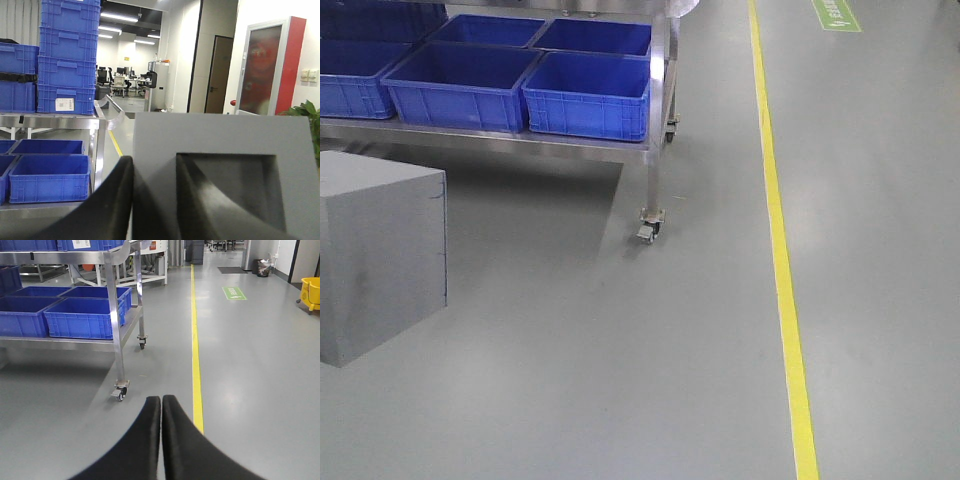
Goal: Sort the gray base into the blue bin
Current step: 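Turn the base away from the table, carrying the block, then drive down the aisle between the blue bin shelves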
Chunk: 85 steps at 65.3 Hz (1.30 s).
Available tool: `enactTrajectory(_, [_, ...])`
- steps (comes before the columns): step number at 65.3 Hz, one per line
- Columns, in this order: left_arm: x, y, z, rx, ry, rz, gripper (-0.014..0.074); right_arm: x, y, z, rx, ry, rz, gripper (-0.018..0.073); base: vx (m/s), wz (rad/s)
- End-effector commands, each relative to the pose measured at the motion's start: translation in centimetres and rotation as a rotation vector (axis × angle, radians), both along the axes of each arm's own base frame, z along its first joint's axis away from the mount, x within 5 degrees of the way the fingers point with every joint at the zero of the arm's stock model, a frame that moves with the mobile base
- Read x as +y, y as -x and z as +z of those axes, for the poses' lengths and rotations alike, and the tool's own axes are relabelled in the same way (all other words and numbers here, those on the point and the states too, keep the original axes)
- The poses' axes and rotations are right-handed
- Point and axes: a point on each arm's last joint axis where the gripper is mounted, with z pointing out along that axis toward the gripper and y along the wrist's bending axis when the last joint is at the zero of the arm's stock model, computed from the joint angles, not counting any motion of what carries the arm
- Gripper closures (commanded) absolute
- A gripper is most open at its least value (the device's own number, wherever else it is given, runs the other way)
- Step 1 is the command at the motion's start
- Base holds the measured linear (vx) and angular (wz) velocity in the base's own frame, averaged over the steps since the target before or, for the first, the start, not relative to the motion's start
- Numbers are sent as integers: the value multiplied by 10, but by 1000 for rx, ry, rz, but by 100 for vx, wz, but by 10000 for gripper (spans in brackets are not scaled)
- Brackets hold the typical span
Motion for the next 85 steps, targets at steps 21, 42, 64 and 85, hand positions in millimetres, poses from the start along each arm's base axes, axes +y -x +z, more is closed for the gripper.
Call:
enactTrajectory(21, [1, 4, 19, -118, 59, -3, 576, 0, -1, 7, -73, 21, 0, 564, 35, 14])
enactTrajectory(42, [1, 4, 19, -118, 59, -3, 576, 0, -1, 7, -73, 21, 0, 564, 33, 47])
enactTrajectory(64, [1, 4, 19, -118, 59, -3, 576, 0, -1, 7, -73, 21, 0, 564, 29, 61])
enactTrajectory(85, [1, 4, 19, -118, 59, -3, 576, 0, -1, 7, -72, 21, 0, 564, 28, 57])
